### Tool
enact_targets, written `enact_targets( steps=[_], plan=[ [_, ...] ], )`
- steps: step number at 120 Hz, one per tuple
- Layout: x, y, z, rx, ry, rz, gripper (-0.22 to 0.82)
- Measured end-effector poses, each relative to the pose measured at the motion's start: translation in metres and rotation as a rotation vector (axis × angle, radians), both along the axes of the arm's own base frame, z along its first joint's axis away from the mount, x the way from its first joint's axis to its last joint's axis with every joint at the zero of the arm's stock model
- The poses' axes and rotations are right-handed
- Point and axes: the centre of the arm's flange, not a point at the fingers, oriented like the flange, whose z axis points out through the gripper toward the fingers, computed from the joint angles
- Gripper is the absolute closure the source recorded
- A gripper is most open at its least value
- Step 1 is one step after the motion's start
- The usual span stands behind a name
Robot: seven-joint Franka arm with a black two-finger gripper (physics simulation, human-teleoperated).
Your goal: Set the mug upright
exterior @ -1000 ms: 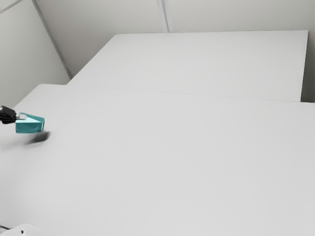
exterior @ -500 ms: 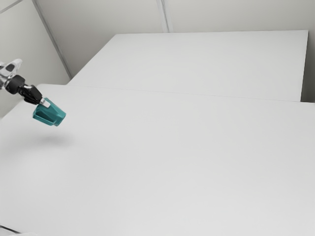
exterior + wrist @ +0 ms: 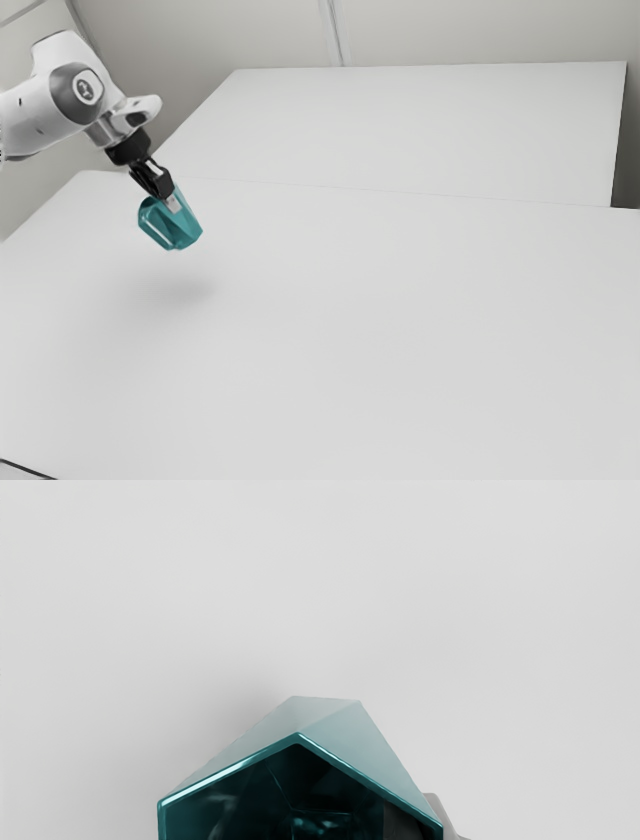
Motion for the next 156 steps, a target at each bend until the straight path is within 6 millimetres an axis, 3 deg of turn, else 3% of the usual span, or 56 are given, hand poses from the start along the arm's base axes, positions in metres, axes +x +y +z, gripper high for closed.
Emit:
enact_targets(
  steps=[17,31,50,77,91,113,143,151,156],
  plan=[
    [0.001,-0.050,-0.006,0.082,-0.004,-0.024,0.77],
    [-0.005,-0.078,-0.023,0.138,-0.002,-0.013,0.77],
    [-0.021,-0.105,-0.036,0.192,-0.007,0.016,0.77],
    [-0.032,-0.133,-0.077,0.237,0.008,0.056,0.77],
    [-0.028,-0.139,-0.096,0.259,0.015,0.077,0.77],
    [-0.022,-0.120,-0.119,0.278,0.037,0.154,0.77],
    [-0.017,-0.125,-0.143,0.284,0.068,0.198,0.77],
    [-0.016,-0.127,-0.148,0.283,0.072,0.206,0.72],
    [-0.016,-0.129,-0.150,0.282,0.074,0.210,0.64]
  ],
)
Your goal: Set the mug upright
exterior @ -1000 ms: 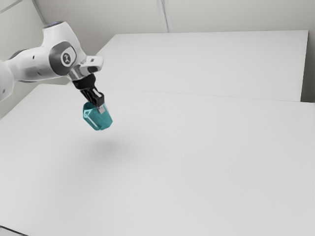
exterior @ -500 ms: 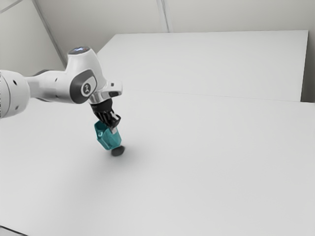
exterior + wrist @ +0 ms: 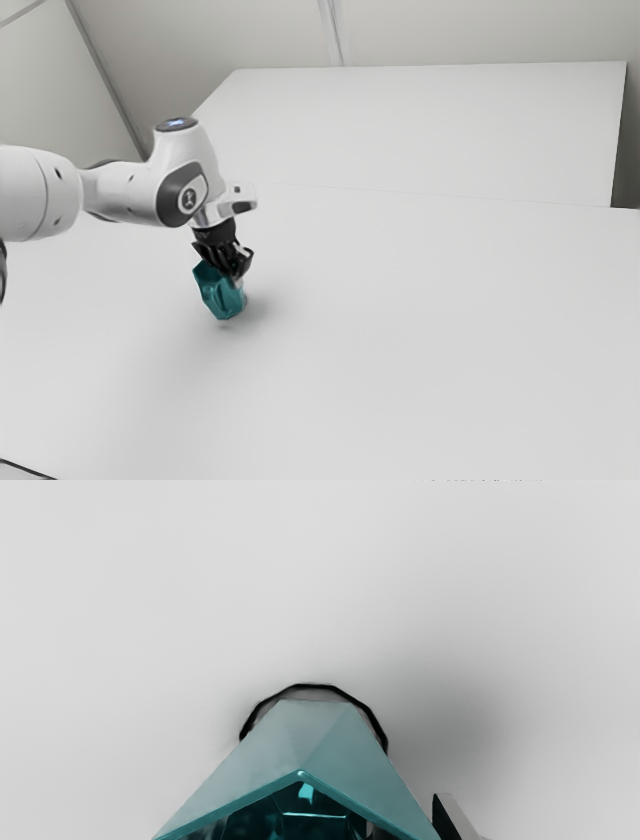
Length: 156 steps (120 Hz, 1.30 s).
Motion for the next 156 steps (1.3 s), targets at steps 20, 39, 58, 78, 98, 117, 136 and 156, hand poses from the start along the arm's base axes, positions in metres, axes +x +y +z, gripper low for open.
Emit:
enact_targets(
  steps=[20,39,58,78,98,117,136,156],
  plan=[
    [0.000,-0.009,0.016,0.001,-0.033,0.008,0.30],
    [0.008,-0.016,0.049,0.002,-0.080,0.012,0.14],
    [0.040,-0.018,0.107,-0.016,-0.131,0.028,0.07],
    [0.069,-0.011,0.175,-0.035,-0.149,0.053,0.03],
    [0.065,-0.011,0.220,-0.036,-0.133,0.058,0.01],
    [0.049,-0.015,0.248,-0.034,-0.112,0.056,0.01],
    [0.038,-0.016,0.260,-0.033,-0.096,0.057,0.00],
    [0.035,-0.016,0.260,-0.033,-0.078,0.058,0.00]
  ],
)
